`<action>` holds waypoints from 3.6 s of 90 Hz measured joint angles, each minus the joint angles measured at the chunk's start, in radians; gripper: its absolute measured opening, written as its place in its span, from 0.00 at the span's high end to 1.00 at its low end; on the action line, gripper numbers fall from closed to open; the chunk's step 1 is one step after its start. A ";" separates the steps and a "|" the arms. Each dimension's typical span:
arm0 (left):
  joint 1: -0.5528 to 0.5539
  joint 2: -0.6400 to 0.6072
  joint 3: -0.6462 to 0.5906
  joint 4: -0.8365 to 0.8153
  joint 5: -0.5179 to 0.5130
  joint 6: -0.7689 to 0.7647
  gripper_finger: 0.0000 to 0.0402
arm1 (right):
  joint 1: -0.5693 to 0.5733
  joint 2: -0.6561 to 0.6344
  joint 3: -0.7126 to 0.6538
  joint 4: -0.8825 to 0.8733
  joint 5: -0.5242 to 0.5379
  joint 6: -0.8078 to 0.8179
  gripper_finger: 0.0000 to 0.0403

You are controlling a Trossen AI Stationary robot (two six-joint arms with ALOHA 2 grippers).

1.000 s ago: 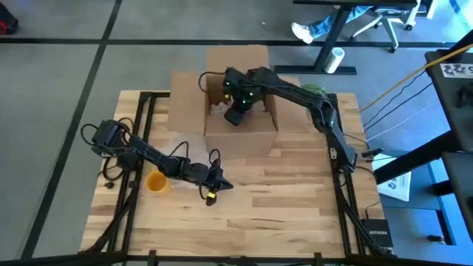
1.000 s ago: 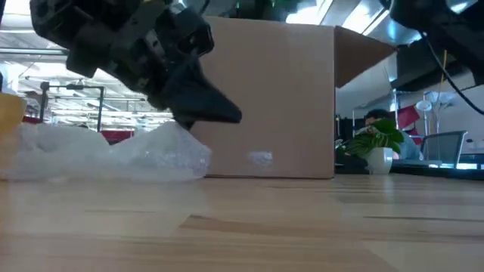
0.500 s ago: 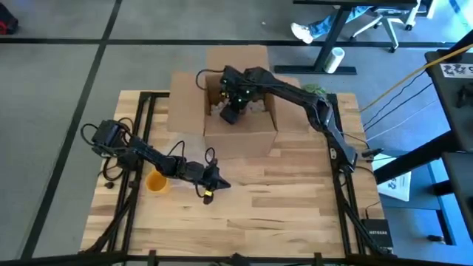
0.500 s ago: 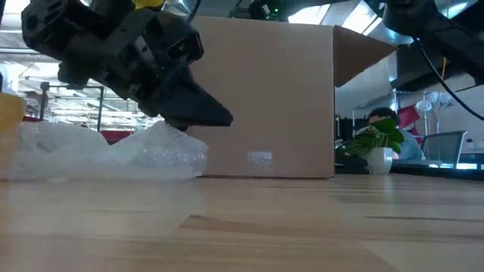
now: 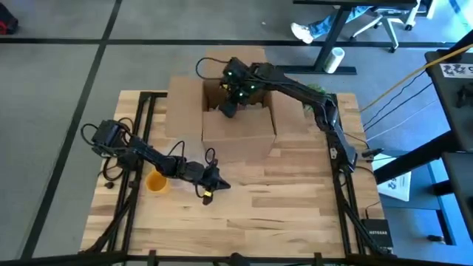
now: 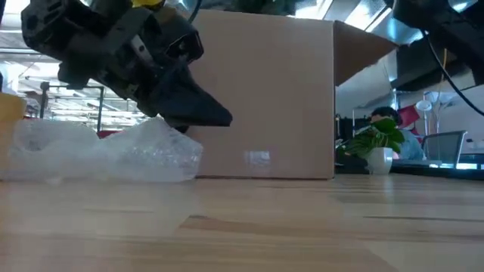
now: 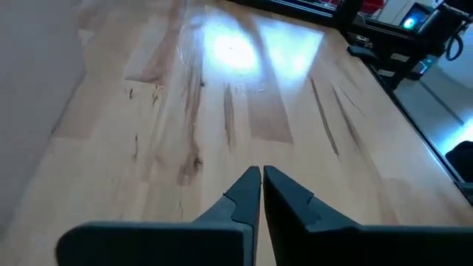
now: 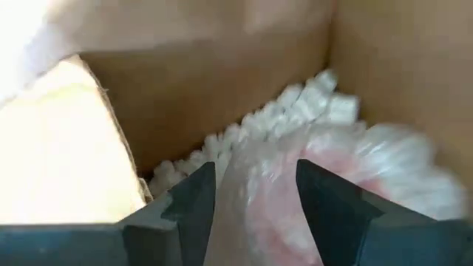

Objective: Wrap mug
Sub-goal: Wrap the yellow mug with the bubble wrap

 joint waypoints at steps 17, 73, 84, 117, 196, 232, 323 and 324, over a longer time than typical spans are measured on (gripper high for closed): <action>0.000 0.000 0.000 -0.001 0.006 -0.003 1.00 | 0.000 -0.081 0.000 0.002 0.050 0.070 0.57; 0.055 -0.041 -0.046 -0.027 0.011 -0.015 1.00 | 0.132 -0.242 0.000 -0.227 -0.029 0.019 0.99; 0.075 -0.142 -0.109 -0.024 0.007 -0.019 1.00 | 0.231 -0.246 0.000 -0.235 -0.012 0.015 0.99; 0.150 -0.453 -0.246 -0.041 -0.036 -0.046 1.00 | 0.504 -0.227 -0.056 -0.174 0.081 0.052 1.00; -0.074 -0.910 -0.252 -0.496 -0.234 -0.045 1.00 | 0.591 -0.210 -1.040 1.185 0.304 0.236 0.99; -0.087 -0.949 -0.252 -0.627 -0.242 -0.077 1.00 | 0.556 -0.181 -1.070 1.199 0.342 0.124 0.67; -0.122 -0.948 -0.252 -0.653 -0.251 -0.096 1.00 | 0.558 0.103 -0.560 0.603 0.476 -0.168 0.99; -0.123 -0.948 -0.252 -0.654 -0.253 -0.097 1.00 | 0.560 0.102 -0.551 0.584 0.466 -0.166 0.99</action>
